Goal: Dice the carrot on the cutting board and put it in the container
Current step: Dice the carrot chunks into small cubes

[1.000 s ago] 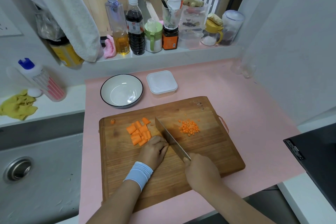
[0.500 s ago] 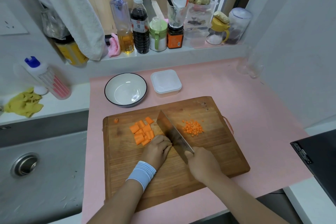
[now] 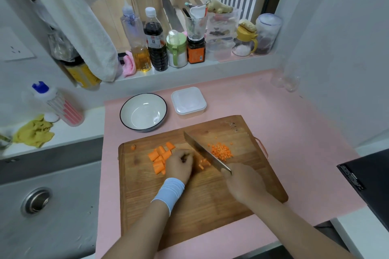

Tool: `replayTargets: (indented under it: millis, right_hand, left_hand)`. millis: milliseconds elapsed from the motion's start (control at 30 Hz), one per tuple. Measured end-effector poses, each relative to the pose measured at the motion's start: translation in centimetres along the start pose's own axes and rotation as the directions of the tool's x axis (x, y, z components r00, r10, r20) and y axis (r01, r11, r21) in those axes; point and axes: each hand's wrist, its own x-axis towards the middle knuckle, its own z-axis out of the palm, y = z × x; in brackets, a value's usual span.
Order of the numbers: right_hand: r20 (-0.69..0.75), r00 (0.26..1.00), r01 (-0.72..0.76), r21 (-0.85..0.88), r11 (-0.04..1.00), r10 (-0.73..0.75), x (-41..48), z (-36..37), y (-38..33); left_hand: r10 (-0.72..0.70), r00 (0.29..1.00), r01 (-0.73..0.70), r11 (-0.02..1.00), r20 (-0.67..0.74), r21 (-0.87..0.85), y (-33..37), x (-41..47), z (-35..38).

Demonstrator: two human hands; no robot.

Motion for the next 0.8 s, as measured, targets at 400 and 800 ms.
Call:
replayTargets:
  millis: [400, 800]
  right_hand:
    - [-0.13, 0.908, 0.325, -0.381, 0.865, -0.398, 1.1, -0.7, 2.1]
    - [-0.144, 0.903, 0.327, -0.381, 0.865, -0.405, 0.7, -1.3, 2.6]
  left_hand:
    - [-0.018, 0.969, -0.004, 0.996, 0.245, 0.09, 3.5, 2.0, -5.4]
    - [0.045, 0.956, -0.139, 0.94, 0.29, 0.313, 4.1, 2.4, -2.1]
